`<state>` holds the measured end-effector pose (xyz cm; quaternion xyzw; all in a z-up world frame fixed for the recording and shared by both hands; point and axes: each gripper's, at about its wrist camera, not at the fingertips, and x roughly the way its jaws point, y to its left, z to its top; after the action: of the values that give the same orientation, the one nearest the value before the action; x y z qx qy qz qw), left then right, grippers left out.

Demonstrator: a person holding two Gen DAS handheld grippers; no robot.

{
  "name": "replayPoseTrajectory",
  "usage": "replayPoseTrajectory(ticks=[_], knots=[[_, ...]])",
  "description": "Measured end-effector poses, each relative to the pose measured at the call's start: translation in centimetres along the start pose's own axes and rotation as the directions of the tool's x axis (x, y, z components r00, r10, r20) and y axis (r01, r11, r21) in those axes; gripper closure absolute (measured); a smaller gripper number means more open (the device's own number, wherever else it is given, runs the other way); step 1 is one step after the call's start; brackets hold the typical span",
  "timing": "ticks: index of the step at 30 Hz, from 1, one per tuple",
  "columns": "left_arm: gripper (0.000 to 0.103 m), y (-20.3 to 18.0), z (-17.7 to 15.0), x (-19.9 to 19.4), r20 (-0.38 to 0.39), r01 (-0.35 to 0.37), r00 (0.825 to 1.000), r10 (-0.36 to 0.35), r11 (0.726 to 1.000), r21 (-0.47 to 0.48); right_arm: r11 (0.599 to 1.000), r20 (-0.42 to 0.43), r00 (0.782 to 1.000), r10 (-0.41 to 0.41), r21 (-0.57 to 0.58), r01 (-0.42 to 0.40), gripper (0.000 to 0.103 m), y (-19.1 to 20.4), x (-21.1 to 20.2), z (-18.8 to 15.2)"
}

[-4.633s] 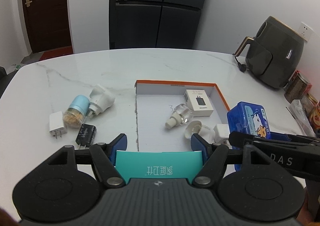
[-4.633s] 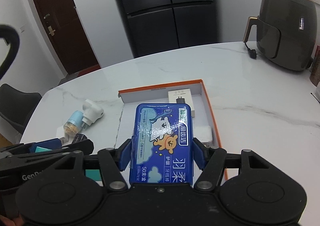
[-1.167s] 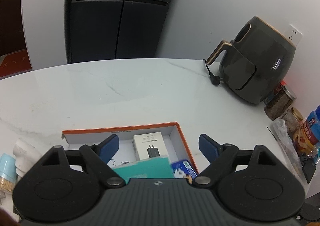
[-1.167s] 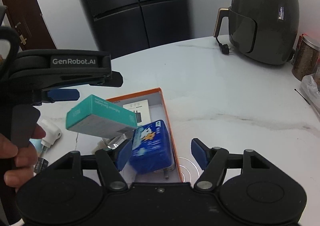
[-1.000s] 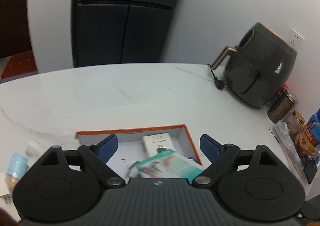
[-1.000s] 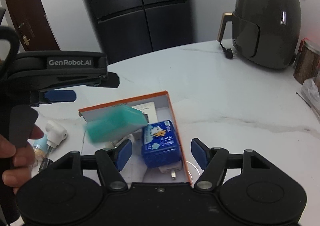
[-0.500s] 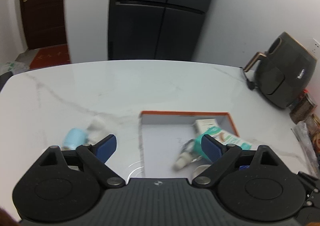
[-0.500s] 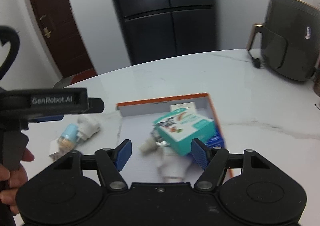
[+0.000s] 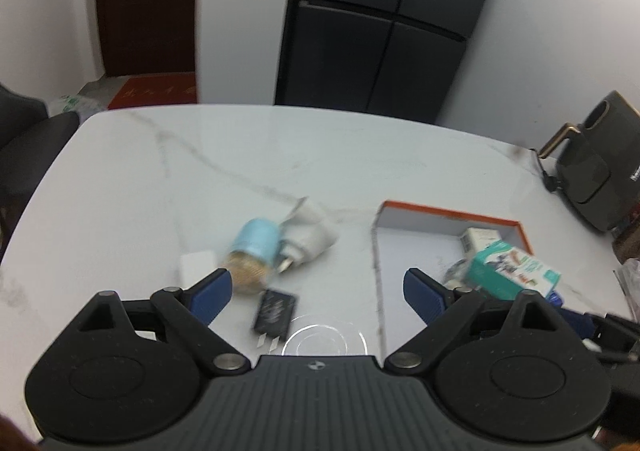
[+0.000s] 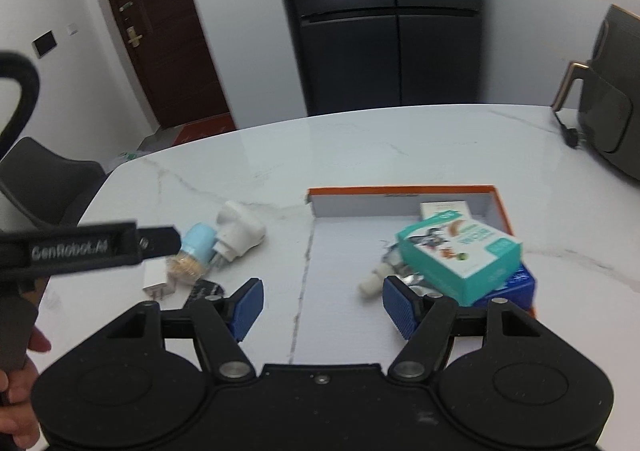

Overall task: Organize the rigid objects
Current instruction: 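Move the left gripper to the white charger while the right approaches the black charger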

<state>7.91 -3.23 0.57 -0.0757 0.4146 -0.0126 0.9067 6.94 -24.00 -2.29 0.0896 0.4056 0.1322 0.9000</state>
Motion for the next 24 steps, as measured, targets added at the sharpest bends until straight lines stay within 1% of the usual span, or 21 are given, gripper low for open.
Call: replayPoseTrajectory(ticks=[6,16,22,24], knots=[[0.008,3.6,-1.1,-0.1,-0.021,-0.054,0.998,0.053,0.996,-0.067,0.999,-0.021,0.999,0.028,-0.031,-0.029,0.023,2.1,1.0,-0.1],[0.008,7.8,-2.1,0.4,-0.053,-0.102,0.994,0.096,0.986,-0.129,0.998,-0.048,0.998,0.043,-0.050,-0.046,0.023,4.2,2.4,-0.3],[0.007,9.4,-2.5,2.2,-0.085,-0.144,0.987,0.133,0.979,-0.146,0.998,-0.066,0.997,0.040,-0.041,-0.043,0.023,4.5,3.1,-0.7],[0.007,10.0,-2.5,3.2,-0.101,-0.147,0.986,0.132,0.977,-0.152,0.999,-0.071,0.997,0.037,-0.036,-0.040,0.023,4.6,3.4,-0.9]])
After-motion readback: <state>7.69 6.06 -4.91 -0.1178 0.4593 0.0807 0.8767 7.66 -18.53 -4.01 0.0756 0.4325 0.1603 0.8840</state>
